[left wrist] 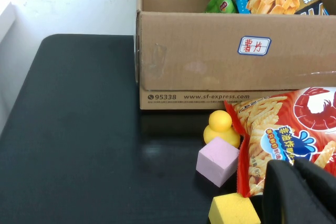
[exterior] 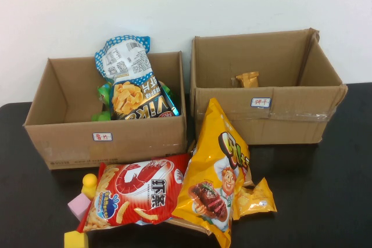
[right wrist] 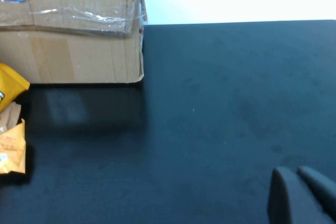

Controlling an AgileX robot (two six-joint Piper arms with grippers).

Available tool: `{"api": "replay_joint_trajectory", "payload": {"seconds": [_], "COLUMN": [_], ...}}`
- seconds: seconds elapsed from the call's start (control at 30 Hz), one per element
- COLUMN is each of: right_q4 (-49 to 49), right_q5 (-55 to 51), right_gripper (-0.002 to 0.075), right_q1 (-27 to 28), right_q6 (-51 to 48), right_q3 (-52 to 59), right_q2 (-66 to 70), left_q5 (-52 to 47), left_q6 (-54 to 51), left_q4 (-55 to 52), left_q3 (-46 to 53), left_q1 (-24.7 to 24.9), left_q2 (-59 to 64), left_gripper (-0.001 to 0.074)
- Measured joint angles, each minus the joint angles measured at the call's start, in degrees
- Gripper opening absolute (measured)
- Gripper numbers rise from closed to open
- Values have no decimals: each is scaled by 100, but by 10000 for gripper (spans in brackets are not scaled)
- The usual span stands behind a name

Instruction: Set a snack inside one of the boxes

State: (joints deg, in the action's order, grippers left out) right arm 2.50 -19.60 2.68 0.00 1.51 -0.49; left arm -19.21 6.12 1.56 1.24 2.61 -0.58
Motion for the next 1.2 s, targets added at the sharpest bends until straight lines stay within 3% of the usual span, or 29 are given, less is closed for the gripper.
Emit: {"api": "replay_joint_trajectory", "payload": {"seconds": [0.93,1.07,1.2], "right_q4": [0,0,0], "right_q5": [30,410,1470], "right_gripper": [-1,-1,-1], "right_q1": [0,0,0], "right_q6": [0,0,0], "right_q3": [0,13,13], "right_q2": [0,0,0], "left_q5": [13,391,1422], "left_q6": [-154,-169,-169], "left_q4": [-59,-97,-110], "left_q3": [0,22,22], "left_q1": [0,0,0], "left_q2": [0,0,0], "left_gripper": [-2,-2,-2]}}
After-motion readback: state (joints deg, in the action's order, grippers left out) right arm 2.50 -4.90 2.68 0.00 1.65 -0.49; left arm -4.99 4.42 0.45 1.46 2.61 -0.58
